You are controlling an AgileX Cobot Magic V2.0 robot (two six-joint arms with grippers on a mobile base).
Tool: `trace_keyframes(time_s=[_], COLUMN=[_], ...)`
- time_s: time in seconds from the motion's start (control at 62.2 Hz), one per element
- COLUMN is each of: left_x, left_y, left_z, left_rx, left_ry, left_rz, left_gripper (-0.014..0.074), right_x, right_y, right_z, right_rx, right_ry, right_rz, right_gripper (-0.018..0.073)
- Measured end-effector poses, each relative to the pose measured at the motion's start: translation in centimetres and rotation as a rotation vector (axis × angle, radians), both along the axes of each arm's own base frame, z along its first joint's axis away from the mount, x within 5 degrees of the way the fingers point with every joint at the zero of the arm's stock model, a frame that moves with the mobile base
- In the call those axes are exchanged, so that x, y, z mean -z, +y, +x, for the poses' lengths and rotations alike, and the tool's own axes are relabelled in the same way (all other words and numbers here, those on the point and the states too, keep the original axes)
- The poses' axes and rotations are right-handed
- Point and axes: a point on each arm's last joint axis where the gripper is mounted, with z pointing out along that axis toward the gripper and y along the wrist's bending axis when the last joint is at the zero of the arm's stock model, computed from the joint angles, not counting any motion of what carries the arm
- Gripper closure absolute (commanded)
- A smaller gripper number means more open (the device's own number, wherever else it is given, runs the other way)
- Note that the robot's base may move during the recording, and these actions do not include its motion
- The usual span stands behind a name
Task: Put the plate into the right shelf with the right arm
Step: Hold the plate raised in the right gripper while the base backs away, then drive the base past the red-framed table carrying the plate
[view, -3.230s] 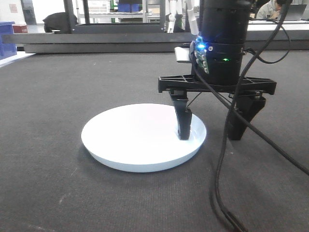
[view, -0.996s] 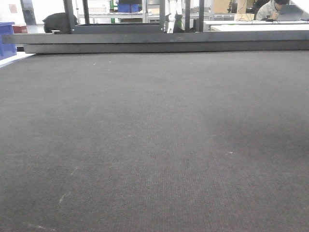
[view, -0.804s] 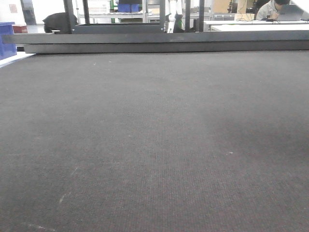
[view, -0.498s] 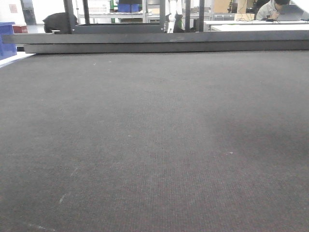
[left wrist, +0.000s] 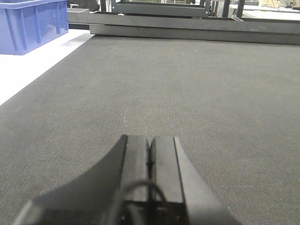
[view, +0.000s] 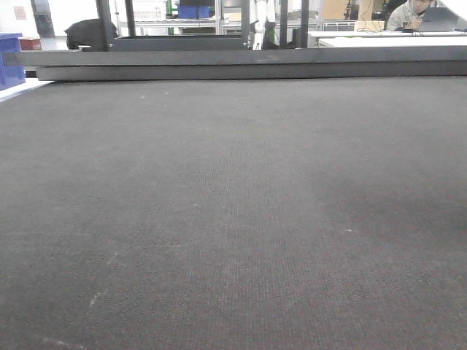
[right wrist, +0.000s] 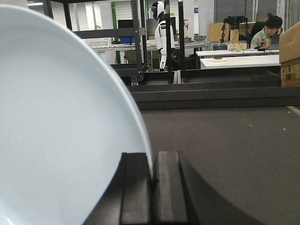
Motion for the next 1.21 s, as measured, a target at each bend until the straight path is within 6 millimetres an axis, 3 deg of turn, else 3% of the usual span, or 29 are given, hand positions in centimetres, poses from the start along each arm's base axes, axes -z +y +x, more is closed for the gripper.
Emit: trace_keyframes(time_s=[1.205], left_x=[0.00], left_y=[0.00], left_z=[0.00], left_rx=[0.000], left_ry=[0.000], left_rz=[0.000], left_gripper=[0.0724], right_x=[0.00], right_y=[0.00], right_z=[0.00], right_rx=[0.000], right_ry=[0.000], right_rz=[0.000], right_gripper=[0.0508])
